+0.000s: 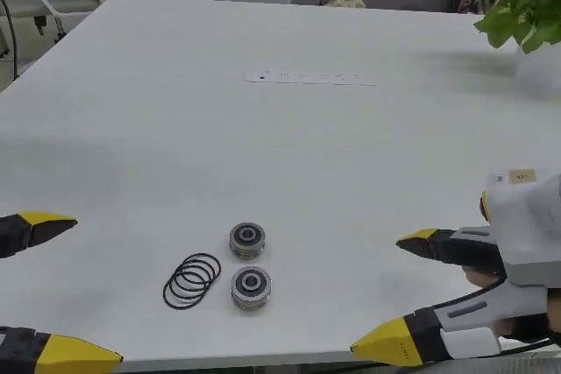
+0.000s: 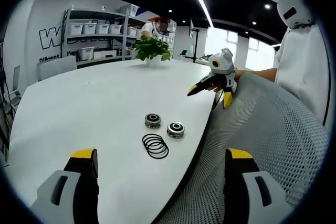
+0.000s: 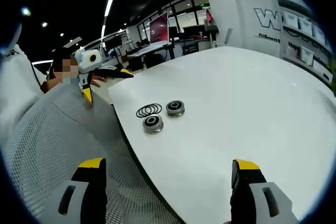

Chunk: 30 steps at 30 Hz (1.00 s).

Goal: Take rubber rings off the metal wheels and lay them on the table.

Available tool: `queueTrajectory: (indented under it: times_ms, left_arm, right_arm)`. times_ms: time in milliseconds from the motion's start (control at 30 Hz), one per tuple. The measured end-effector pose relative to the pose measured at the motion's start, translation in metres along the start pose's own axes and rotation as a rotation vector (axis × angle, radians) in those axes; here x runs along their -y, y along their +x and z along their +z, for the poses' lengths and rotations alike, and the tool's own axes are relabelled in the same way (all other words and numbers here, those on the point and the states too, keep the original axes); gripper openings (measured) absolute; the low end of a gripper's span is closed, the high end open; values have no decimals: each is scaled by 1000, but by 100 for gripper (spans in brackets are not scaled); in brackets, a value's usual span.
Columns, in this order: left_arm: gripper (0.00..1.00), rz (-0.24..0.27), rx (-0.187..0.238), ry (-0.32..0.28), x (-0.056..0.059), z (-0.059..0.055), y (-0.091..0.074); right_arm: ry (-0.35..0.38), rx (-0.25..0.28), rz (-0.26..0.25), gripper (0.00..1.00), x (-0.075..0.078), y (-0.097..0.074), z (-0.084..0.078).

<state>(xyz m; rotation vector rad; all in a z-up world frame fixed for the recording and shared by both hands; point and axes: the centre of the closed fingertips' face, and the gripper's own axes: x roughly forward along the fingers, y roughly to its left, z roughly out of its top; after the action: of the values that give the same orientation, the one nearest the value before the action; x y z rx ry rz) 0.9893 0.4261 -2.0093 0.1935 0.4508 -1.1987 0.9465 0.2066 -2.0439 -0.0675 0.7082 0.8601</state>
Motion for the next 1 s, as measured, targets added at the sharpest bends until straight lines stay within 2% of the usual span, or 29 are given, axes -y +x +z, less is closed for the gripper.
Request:
queueTrajectory:
  times_ms: [267, 700, 800, 1000]
  left_arm:
    - [99, 4, -1, -16, 0, -1, 0]
    - [96, 46, -4, -54, -5, -3, -3]
    - [95, 45, -14, -61, -4, -4, -2]
    - [95, 65, -42, -39, -4, -6, -2]
  right_arm:
    - [10, -10, -7, 96, -1, 1, -4]
    - [32, -4, -4, 94, -8, 1, -6]
    - [22, -12, -7, 93, -6, 1, -8]
    - [63, 21, 9, 92, -6, 1, -7]
